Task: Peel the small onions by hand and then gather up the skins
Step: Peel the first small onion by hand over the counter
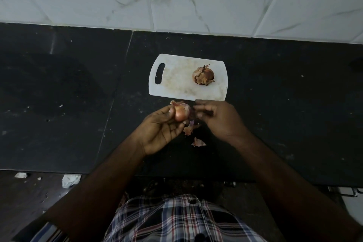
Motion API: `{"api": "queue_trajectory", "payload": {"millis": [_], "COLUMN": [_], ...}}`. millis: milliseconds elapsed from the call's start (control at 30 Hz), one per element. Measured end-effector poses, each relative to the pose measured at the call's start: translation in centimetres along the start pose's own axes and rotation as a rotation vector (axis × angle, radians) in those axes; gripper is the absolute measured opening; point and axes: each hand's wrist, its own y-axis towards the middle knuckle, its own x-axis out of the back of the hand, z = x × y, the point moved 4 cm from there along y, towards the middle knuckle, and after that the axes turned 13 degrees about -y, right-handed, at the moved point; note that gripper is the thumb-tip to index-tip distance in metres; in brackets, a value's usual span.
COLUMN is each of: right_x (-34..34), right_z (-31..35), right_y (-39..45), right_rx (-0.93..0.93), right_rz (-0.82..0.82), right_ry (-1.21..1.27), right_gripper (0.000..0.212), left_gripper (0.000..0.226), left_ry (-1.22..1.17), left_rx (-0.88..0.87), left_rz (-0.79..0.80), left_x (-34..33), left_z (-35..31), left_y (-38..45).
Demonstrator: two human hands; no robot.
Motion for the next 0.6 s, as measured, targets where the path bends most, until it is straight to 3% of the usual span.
{"api": "queue_trajectory", "payload": {"millis": [200, 367, 600], "right_x": [-0.8, -1.1, -1.1], "right_z": [3.1, 3.1, 3.3], "right_y": [-0.6, -0.6, -1.1], "right_rx": [0.161, 0.22, 0.34], "right_rz": [-0.097, -0.308, -0.523], "right_ry": [-0.041, -0.085, -0.13], "right_gripper": [0.047, 0.033, 0.014], "left_gripper": [0.038, 0.045, 0.028], "left_ry": [0.054, 0.078, 0.086], "left_rx": [-0.011, -0.083, -0.168], "left_rz": [0.058, 0.006, -0.016], "left_x": [-0.8, -1.2, -1.9], "left_z": [0.1, 0.0, 0.1], "left_y": [0.0, 0.2, 0.4]}}
